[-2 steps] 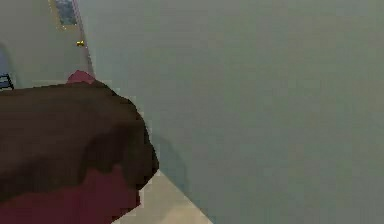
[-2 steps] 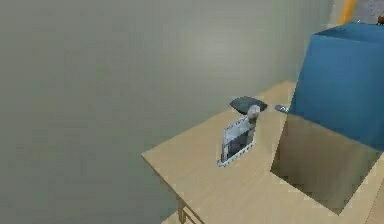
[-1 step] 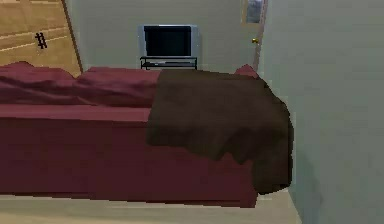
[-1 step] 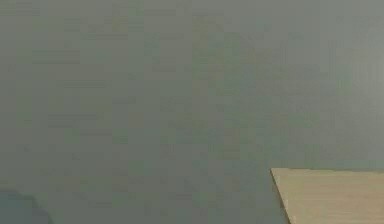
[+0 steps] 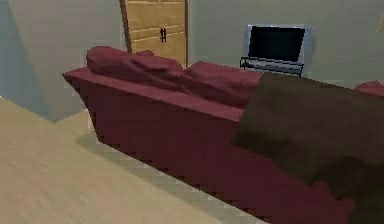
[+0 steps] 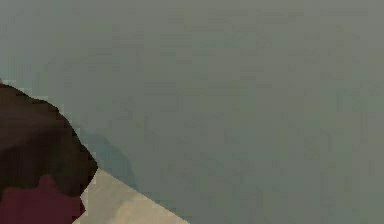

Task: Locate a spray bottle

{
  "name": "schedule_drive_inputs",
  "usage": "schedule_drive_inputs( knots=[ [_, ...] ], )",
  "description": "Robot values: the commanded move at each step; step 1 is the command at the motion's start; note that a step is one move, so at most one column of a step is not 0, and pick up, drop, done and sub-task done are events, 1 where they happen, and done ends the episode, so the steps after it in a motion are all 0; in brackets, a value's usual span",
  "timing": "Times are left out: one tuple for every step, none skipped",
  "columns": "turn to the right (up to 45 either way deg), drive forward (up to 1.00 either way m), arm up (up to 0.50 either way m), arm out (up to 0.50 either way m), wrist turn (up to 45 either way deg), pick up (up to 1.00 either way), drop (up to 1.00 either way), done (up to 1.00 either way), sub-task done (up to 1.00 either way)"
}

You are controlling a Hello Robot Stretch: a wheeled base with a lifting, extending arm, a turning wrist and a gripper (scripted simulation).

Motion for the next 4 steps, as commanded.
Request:
schedule_drive_inputs(
  knots=[
    [0.0, 0.15, 0.0, 0.0, 0.0, 0.0, 0.0, 0.0, 0.0],
    [-45.0, 0.0, 0.0, 0.0, 0.0, 0.0, 0.0, 0.0, 0.0],
    [-39.0, 0.0, 0.0, 0.0, 0.0, 0.0, 0.0, 0.0, 0.0],
    [0.0, 0.6, 0.0, 0.0, 0.0, 0.0, 0.0, 0.0, 0.0]
  ],
)
